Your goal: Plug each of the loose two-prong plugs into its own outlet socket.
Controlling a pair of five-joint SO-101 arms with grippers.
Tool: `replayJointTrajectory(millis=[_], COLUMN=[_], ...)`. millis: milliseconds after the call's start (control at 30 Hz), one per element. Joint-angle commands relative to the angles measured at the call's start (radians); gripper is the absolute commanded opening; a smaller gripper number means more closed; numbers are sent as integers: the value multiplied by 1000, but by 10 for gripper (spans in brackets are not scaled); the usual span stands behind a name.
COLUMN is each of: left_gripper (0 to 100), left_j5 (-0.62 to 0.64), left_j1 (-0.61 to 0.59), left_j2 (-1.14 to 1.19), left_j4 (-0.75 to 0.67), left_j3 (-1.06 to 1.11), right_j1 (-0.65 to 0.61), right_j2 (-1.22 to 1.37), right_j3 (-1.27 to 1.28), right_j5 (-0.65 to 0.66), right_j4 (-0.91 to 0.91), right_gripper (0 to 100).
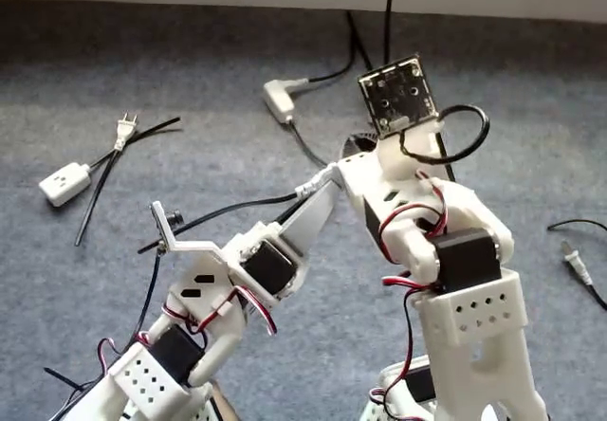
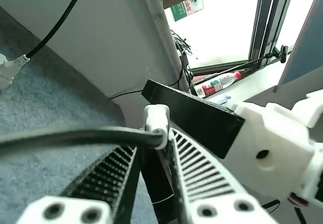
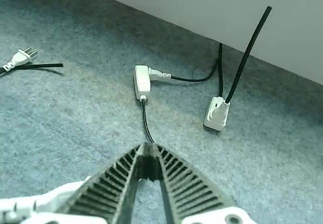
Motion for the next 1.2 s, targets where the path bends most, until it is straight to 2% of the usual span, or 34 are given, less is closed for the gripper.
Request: replayJointTrajectory(millis=[0, 233, 333, 400, 567, 667, 733, 900, 1033, 1167], left_gripper=[6, 6, 6, 6, 6, 6, 6, 6, 6, 6], left_j5=[-9, -9, -11, -9, -9, -6, 40, 166, 176, 176], left_j1=[-30, -189, -229, -234, -234, -236, -260, -432, -433, -406], left_j2=[-10, -7, -1, 1, 2, 62, 160, 549, 891, 1127], left_j4=[-12, -14, -12, -3, 192, 235, 235, 302, 437, 468], left_j3=[-10, -18, -24, -38, -133, -182, -223, -461, -684, -816], right_j1=[41, 209, 283, 325, 398, 406, 406, 406, 407, 417], right_j2=[-15, -10, -10, -4, 117, 262, 374, 650, 779, 829], right_j3=[-13, -21, -15, 2, 82, 130, 157, 166, 166, 166], right_j5=[9, 2, -2, -49, -175, -210, -249, -333, -365, -365], right_j4=[19, 15, 15, 19, 5, -38, -90, -174, -288, -338], right_gripper=[8, 8, 8, 8, 8, 8, 8, 8, 8, 8])
